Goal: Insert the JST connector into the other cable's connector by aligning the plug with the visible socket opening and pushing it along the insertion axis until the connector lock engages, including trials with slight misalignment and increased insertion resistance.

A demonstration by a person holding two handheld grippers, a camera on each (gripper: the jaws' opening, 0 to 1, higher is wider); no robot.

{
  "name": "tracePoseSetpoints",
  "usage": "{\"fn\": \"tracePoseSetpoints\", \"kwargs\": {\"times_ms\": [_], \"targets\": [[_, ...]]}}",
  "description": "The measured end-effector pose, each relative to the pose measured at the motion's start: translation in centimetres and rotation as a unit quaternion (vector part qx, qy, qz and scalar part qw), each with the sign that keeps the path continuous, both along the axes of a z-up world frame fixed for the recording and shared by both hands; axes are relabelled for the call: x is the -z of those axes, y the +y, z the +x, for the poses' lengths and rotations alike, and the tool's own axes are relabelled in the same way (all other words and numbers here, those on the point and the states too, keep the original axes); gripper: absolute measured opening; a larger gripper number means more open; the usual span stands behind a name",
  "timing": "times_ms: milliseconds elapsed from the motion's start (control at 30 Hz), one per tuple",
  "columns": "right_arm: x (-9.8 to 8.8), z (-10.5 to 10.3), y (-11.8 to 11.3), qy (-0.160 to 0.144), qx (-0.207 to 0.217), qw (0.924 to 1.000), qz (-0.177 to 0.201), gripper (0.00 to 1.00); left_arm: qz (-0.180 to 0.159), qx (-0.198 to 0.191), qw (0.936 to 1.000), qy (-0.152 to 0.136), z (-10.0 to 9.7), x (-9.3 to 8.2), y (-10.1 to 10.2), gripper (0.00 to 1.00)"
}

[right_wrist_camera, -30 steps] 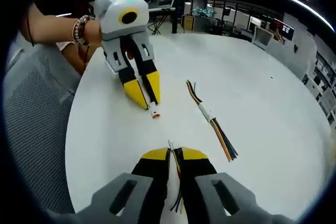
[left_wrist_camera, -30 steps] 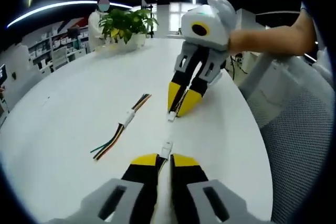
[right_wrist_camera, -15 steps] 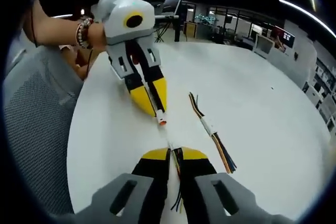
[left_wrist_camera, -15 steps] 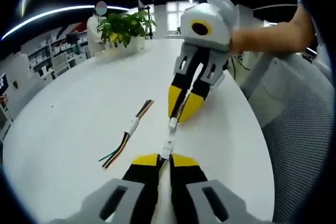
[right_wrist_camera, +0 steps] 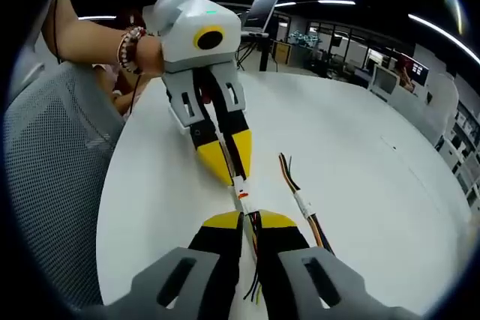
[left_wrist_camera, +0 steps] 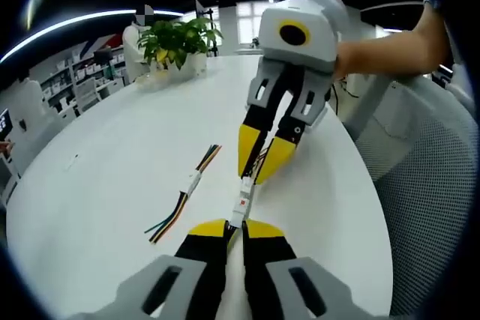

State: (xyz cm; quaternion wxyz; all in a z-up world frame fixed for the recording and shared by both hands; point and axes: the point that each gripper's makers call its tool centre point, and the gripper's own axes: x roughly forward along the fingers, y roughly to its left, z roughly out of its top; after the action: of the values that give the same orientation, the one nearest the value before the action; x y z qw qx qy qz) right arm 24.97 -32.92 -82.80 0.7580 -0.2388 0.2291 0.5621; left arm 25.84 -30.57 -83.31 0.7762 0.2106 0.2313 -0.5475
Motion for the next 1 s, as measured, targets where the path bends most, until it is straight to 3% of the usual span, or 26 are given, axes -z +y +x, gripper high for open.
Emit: {"fn": "tracePoseSetpoints", "kwargs": {"times_ms": [1000], "targets": [[0.91,-0.52,0.27,0.006,-0.011,0.9997,-0.021,0.04,-0.011,0.017,0.9998,0.004,-0.70,-0.16,-0.82,0.00]]}}
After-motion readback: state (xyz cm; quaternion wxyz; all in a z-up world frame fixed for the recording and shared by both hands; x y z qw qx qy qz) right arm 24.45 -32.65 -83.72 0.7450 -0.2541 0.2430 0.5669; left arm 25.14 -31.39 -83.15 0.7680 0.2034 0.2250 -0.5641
